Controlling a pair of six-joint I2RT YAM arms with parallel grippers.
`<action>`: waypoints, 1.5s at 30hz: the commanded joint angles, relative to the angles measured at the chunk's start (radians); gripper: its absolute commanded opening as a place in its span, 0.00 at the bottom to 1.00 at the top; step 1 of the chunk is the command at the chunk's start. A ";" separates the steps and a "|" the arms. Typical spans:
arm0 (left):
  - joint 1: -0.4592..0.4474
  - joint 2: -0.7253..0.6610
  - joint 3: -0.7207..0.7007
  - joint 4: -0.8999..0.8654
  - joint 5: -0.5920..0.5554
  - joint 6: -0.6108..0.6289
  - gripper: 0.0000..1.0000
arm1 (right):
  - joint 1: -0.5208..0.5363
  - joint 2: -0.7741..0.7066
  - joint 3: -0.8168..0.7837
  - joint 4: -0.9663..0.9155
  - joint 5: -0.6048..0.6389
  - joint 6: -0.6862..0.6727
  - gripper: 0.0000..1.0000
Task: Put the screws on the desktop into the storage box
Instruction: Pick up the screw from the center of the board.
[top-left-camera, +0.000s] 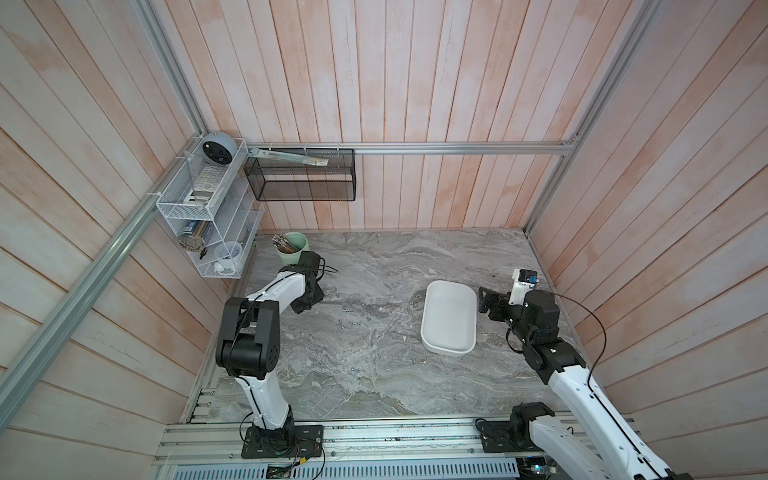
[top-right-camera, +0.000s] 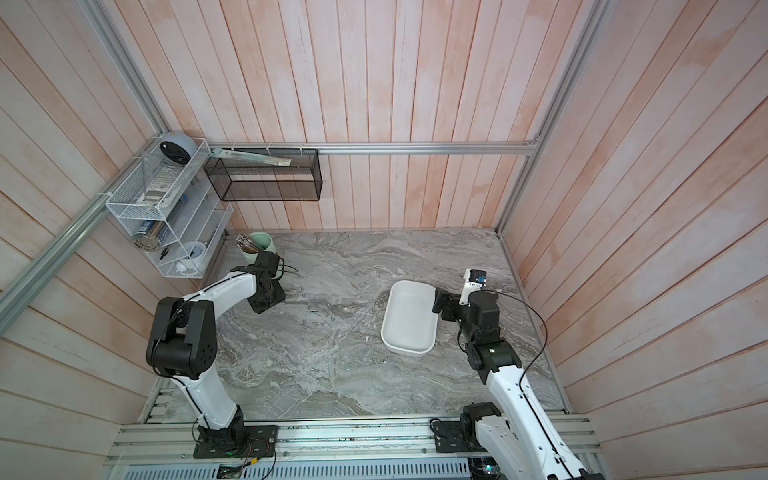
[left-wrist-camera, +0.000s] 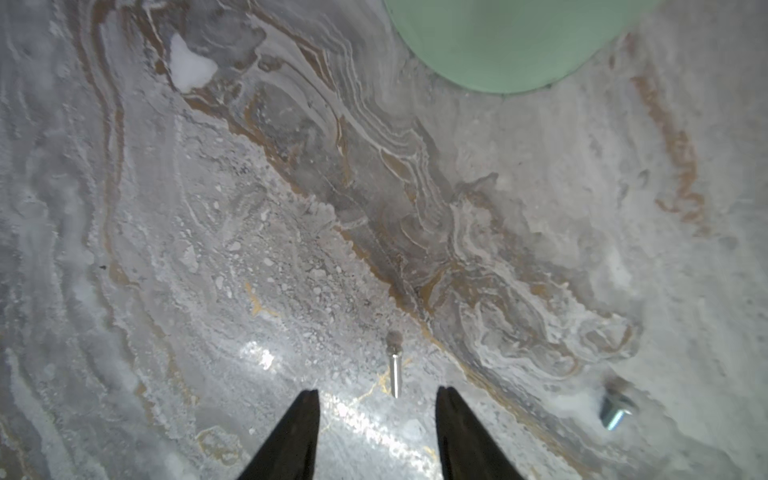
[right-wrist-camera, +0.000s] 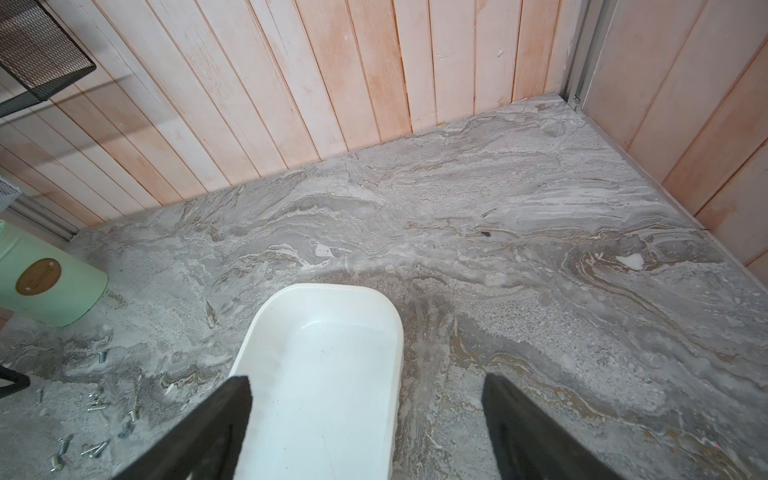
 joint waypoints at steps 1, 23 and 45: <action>-0.001 0.020 -0.006 0.012 0.020 -0.012 0.49 | 0.002 0.006 -0.007 0.004 0.007 0.006 0.93; 0.007 0.083 -0.037 0.069 0.070 -0.006 0.25 | 0.000 0.017 -0.004 -0.008 0.030 0.013 0.94; 0.008 0.034 -0.085 0.104 0.119 0.016 0.00 | 0.000 0.037 -0.008 -0.005 0.029 0.020 0.94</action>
